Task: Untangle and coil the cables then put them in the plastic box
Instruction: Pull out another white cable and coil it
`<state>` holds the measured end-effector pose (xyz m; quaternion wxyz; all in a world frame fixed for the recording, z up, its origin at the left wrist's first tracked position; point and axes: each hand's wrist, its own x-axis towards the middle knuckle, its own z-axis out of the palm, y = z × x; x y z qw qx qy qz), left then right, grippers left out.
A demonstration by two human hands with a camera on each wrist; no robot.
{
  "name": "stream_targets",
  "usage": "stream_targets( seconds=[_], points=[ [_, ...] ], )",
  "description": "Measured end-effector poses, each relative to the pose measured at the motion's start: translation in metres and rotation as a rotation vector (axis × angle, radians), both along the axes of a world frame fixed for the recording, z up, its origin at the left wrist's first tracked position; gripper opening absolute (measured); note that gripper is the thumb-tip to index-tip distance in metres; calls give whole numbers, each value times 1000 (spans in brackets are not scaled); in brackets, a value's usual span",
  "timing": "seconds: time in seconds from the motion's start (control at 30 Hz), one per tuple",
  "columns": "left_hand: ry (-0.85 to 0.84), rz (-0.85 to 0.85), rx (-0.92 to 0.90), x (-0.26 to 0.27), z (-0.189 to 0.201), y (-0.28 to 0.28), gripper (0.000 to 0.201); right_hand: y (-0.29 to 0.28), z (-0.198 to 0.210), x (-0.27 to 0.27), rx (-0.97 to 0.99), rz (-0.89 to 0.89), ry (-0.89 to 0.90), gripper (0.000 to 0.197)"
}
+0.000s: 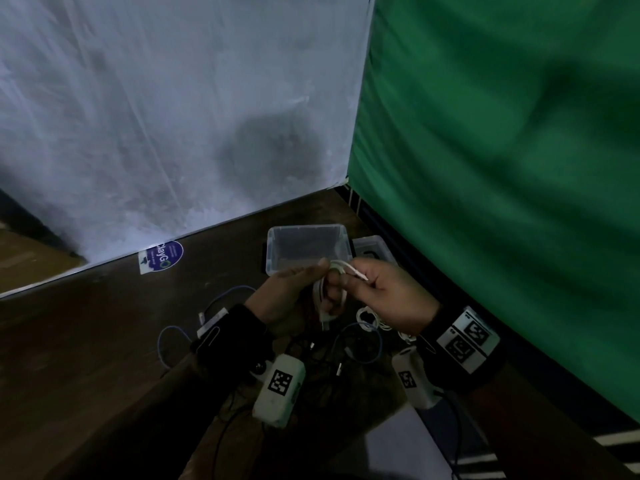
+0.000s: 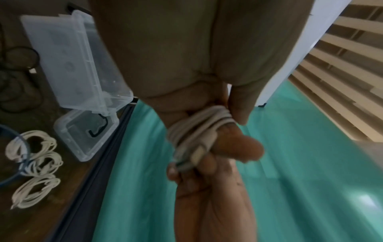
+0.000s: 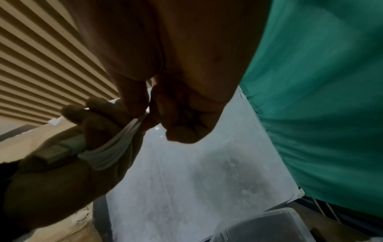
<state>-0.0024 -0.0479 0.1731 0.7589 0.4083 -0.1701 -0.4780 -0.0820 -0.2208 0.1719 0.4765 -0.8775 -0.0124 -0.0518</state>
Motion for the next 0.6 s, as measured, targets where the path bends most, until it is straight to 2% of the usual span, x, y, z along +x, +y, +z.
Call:
stream_targets(
  seconds=[0.27, 0.4, 0.5, 0.6],
  points=[
    [-180, 287, 104, -2, 3, -11, 36, 10, 4, -4, -59, -84, -193, 28],
    [-230, 259, 69, -1, -3, -5, 19, 15, 1, -6, -53, -158, -252, 28],
    [-186, 223, 66, -13, -4, -6, 19, 11, -2, -4, -31, -216, -268, 29],
    [-91, 232, 87, -15, -1, -6, 22, 11, -2, -6, -45, -198, -265, 24]
  ],
)
